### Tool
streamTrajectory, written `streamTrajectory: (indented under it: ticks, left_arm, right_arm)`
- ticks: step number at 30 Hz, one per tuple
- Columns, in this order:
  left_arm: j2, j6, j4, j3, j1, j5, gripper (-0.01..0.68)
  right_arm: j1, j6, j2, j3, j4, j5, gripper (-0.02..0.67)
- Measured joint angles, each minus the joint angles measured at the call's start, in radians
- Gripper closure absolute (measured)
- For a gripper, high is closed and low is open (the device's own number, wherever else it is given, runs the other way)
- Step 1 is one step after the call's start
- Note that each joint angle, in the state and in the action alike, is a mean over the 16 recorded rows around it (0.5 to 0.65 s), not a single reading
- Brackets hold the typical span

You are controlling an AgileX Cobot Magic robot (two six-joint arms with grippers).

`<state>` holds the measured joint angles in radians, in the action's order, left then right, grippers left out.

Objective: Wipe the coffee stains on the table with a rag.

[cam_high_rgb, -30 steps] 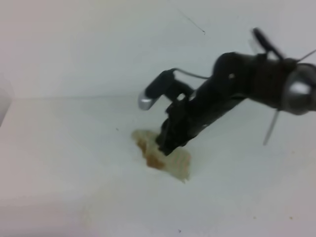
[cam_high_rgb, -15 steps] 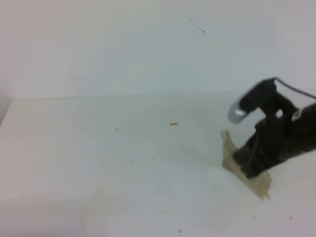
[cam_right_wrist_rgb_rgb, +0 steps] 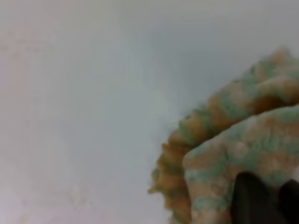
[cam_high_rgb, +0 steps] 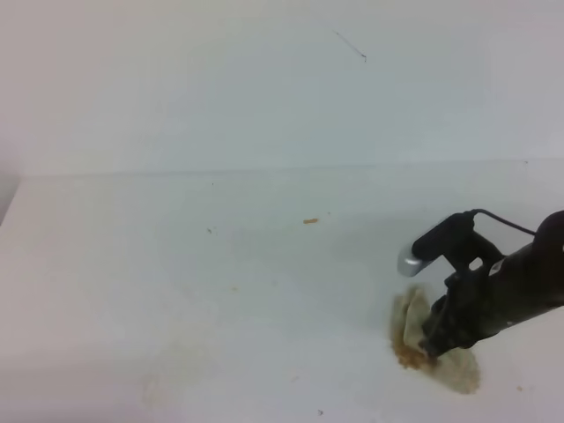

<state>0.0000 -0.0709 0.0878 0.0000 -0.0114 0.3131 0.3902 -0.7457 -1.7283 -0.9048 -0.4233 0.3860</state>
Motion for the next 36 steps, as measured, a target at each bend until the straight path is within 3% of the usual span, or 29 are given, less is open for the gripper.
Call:
streamTrajectory:
  ticks: [10,14,18,25,30,36]
  left_arm:
    - [0.0,0.0,0.0,0.0,0.0,0.0,0.675]
    - [0.0,0.0,0.0,0.0,0.0,0.0,0.675]
    - [0.0,0.0,0.0,0.0,0.0,0.0,0.675]
    - [0.0,0.0,0.0,0.0,0.0,0.0,0.675]
    - [0.0,0.0,0.0,0.0,0.0,0.0,0.675]
    - [0.0,0.0,0.0,0.0,0.0,0.0,0.675]
  right_arm:
    - [0.0,0.034,0.002,-0.032,0.015,-0.031,0.308]
    - [0.0,0.037,0.087,-0.045,0.022,-0.015,0.268]
    - [-0.001,0.041,0.216,-0.053,0.042,0.019,0.318]
    - [-0.015,0.15,0.509,-0.048,0.19,0.116,0.505]
    - [-0.027,0.307,0.725,0.004,0.352,0.169,0.613]
    - [-0.038,0.574,0.959,0.168,0.552,0.119,0.644]
